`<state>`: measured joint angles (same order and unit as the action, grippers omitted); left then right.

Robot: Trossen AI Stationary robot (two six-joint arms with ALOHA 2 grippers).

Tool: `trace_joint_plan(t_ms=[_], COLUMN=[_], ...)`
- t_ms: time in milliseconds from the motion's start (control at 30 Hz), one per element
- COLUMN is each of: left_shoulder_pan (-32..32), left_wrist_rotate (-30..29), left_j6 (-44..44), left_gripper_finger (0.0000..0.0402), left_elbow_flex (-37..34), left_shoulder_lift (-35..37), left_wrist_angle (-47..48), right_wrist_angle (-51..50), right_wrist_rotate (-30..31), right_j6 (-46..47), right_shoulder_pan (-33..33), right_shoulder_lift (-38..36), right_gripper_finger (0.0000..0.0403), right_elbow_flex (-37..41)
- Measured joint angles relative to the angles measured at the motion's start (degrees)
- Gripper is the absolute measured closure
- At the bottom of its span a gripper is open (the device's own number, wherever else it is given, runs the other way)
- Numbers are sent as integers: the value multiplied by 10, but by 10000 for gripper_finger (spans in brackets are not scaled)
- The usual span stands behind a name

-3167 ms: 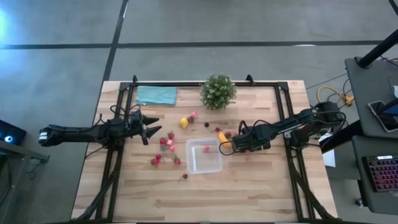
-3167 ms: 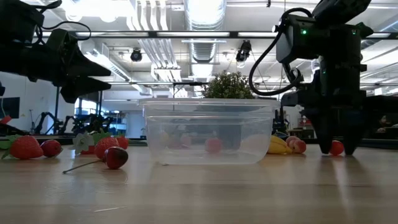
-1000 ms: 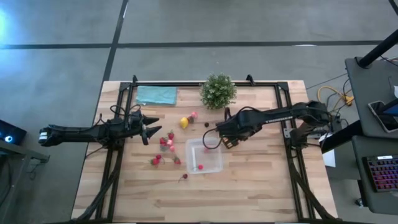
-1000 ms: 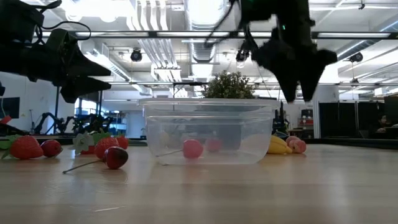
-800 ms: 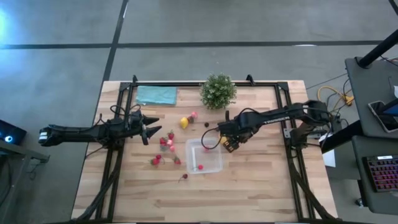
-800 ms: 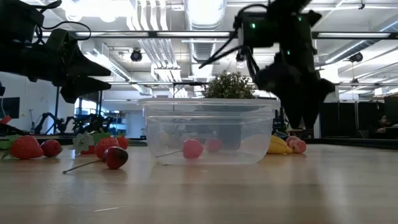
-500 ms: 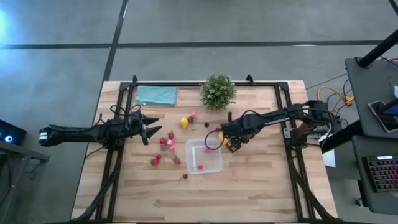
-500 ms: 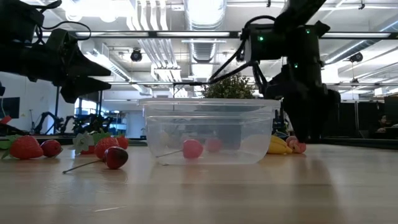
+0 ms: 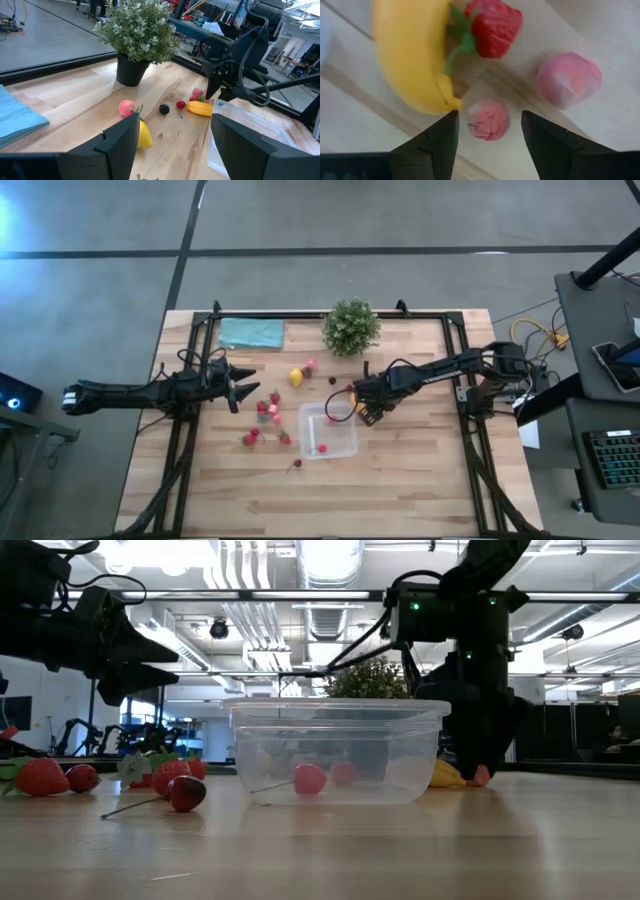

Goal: Pick and placing Produce into tupperware
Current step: Put the pink peach into the transparent bin

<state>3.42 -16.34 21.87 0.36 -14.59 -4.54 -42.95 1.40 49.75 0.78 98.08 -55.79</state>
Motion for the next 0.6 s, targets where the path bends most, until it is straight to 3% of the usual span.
trace_joint_plan(t_ms=[600], left_shoulder_pan=[0], left_wrist_rotate=[0], left_j6=[0], left_gripper_finger=[168], left_elbow_flex=[0], left_shoulder_lift=[0], left_wrist_angle=[0], right_wrist_angle=[30], right_wrist_rotate=[18], right_j6=[14], right_shoulder_pan=[1], right_shoulder_lift=[0], right_gripper_finger=[286], right_elbow_flex=[10])
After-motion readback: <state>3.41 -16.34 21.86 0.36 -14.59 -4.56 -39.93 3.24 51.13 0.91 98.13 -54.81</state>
